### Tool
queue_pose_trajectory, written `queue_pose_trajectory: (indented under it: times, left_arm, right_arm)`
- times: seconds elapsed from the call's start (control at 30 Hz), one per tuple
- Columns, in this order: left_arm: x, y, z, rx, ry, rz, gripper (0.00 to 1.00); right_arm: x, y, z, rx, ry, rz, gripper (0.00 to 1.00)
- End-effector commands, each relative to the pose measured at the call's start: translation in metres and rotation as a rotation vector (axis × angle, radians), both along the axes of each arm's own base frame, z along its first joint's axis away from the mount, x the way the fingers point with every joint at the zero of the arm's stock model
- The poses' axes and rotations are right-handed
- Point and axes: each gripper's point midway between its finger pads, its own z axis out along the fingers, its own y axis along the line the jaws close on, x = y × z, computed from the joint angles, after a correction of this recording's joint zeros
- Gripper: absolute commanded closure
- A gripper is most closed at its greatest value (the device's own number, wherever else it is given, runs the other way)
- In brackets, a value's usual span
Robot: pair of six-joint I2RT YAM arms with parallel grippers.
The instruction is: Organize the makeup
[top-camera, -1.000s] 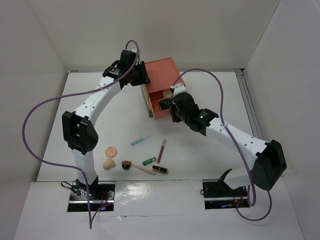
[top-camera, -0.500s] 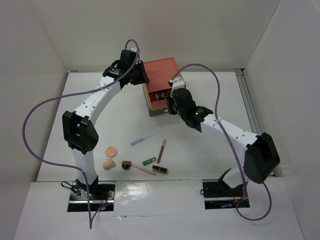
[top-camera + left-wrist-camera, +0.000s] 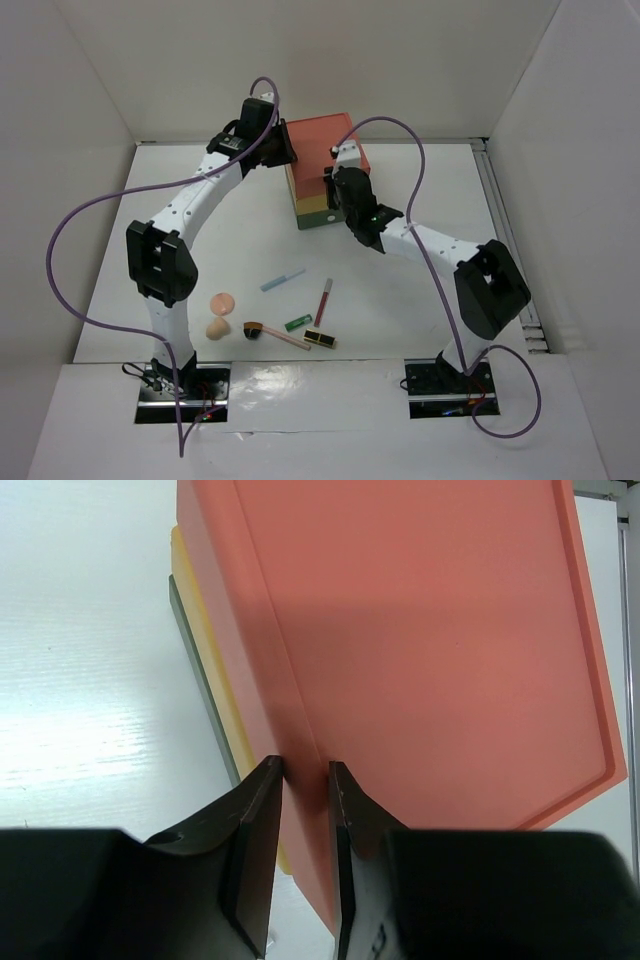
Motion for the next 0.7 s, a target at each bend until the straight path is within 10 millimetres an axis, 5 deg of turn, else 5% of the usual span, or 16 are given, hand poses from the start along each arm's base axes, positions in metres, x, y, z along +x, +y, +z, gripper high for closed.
queue_pose_trajectory:
  times: [0.0,0.03,0.23,0.37,0.67]
  left_arm:
    - [-0.031,-0.021,-0.048,0.035,0.168,-0.113,0.74]
    - [-0.031,-0.021,-0.048,0.035,0.168,-0.113,0.74]
    - [-0.031,-0.019,-0.05,0.044,0.174,-0.105,0.74]
    - [-0.03,-0.017,-0.041,0.049,0.15,-0.105,0.74]
    - [-0.029,-0.017,-0.044,0.052,0.159,-0.105,0.74]
  right_arm:
    - [0.008,0.017,0.038,0.102,-0.079,0.043,0.73]
    - [0.0,0.016,0.041,0.103,-0.071,0.064,0.61]
    - [-0.043,-0.003,-0.007,0.017,0.087,0.128,0.33]
    - [-0.049,-0.009,-0.02,-0.011,0.107,0.122,0.31]
    - [-0.017,-0.002,-0.041,-0.013,0.075,0.082,0.39]
